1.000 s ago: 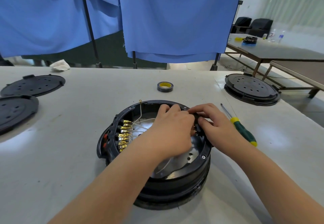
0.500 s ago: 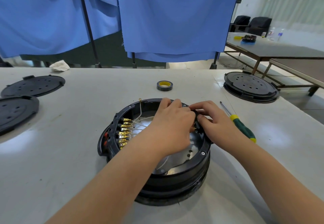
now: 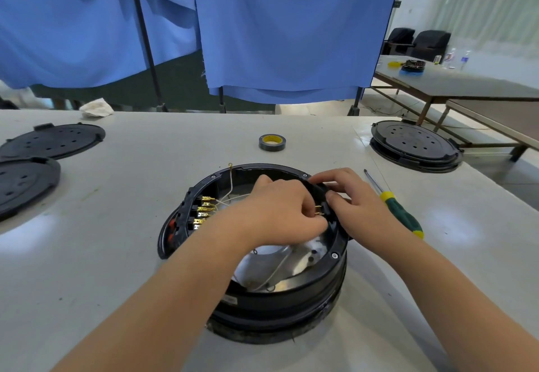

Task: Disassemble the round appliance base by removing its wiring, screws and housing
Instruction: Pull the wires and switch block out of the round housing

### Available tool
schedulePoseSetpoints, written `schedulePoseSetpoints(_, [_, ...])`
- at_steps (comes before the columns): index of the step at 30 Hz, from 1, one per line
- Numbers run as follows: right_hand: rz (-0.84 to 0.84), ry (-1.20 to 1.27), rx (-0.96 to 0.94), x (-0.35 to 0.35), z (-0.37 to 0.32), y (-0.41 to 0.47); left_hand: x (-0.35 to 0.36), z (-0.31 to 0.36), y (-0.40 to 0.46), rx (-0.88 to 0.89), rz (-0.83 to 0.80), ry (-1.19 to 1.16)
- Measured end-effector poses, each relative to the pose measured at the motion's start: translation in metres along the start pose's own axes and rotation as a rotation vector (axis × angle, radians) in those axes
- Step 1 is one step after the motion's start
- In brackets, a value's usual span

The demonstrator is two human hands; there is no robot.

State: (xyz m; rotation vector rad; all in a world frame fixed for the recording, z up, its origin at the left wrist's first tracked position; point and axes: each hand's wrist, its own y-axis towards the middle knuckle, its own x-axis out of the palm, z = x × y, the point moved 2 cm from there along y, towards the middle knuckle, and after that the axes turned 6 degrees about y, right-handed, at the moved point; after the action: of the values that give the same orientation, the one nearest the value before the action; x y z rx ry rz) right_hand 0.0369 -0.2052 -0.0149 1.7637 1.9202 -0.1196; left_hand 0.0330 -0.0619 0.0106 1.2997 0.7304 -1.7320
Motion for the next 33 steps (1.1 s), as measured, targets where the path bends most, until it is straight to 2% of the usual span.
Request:
schedulePoseSetpoints(3, [0.003, 0.010, -0.002, 0.000, 0.000, 0.000, -0.004, -0.009, 0.001, -0.037, 0.028, -0.109])
schedulePoseSetpoints(9, [-0.003, 0.005, -0.001, 0.000, 0.002, 0.000, -0.005, -0.014, 0.004, -0.025, 0.184, -0.137])
schedulePoseSetpoints(15, [-0.001, 0.004, -0.007, 0.000, 0.003, 0.001, -0.002, -0.009, 0.002, 0.008, 0.124, -0.076])
schedulePoseSetpoints(28, [0.007, 0.026, -0.018, 0.001, 0.005, 0.002, 0.000, -0.007, 0.006, 0.106, 0.206, 0.194])
schedulePoseSetpoints(33, [0.007, 0.031, -0.020, 0.001, 0.006, 0.002, 0.000, -0.008, 0.007, 0.056, 0.184, 0.153])
